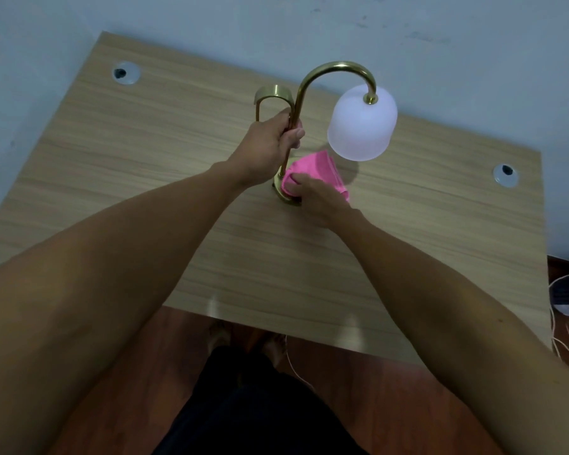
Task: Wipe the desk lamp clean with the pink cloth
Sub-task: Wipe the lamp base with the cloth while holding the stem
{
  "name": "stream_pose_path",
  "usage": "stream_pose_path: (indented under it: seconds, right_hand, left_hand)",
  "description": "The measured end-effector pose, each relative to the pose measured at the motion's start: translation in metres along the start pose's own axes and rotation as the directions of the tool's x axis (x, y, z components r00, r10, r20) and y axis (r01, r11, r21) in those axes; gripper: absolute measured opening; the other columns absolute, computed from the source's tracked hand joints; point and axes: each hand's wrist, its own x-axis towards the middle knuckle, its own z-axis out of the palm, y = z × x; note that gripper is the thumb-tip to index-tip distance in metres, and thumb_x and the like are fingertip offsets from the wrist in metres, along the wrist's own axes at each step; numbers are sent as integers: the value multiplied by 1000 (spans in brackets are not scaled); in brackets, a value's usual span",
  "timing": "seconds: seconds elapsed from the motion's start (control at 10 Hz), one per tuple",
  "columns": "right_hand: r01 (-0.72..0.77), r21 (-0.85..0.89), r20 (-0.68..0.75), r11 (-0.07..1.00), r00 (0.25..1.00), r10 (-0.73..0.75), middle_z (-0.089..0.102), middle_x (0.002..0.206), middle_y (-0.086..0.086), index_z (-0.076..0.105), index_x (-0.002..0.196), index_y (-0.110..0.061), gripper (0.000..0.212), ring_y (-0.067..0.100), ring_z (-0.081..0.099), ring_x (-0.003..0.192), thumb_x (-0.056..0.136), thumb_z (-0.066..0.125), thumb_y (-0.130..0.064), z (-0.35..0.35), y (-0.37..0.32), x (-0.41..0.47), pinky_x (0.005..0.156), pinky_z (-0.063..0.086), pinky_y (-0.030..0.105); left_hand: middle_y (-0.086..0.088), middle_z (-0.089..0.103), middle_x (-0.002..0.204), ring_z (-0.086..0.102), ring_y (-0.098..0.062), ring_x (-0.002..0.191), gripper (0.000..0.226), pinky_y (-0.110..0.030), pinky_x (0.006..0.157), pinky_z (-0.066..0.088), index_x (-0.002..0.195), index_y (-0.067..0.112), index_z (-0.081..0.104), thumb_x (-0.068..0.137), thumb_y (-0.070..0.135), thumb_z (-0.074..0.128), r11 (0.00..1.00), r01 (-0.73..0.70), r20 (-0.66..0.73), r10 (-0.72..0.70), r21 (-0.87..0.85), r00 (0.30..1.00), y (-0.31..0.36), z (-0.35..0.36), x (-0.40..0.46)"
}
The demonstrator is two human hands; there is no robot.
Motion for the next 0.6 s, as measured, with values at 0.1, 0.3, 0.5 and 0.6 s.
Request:
stream_pose_path:
  seconds: [0.1,0.3,0.5,0.6]
  right_hand:
    - [178,-272,-56,946,978,-200,32,168,3,48,153,-19,51,24,28,155,103,48,-7,-11,5,-13,127,22,36]
    - [-26,344,-144,939,986,80,55,132,16,50,137,-3,61,26,58,117,85,75,-21,5,-4,1,103,50,34]
    - [-15,-7,-25,1000,1000,15,44,160,6,54,147,-19,53,29,49,139,100,49,4,-30,-3,-21,118,37,36]
    - [-97,257,-33,962,994,109,43,161,8,49,152,-13,48,27,43,145,104,49,-5,-29,-16,-10,110,35,14]
  left_hand:
    - [-8,72,97,68,-15,91,22,-9,72,47,111,8,62,107,26,49,1000,-12,10,12,-2,1000,-1,-1,0]
    - [-8,71,96,66,-14,89,23,-16,76,49,111,6,62,107,25,49,1000,-18,17,18,-3,1000,-2,-2,1]
    - [-5,69,95,61,-4,83,22,-3,69,43,111,7,61,107,24,49,1000,-13,33,13,5,999,-1,-5,1]
    - [-4,68,94,60,2,81,21,-1,70,44,112,5,61,107,22,49,1000,-9,30,9,-7,1000,-1,-4,1]
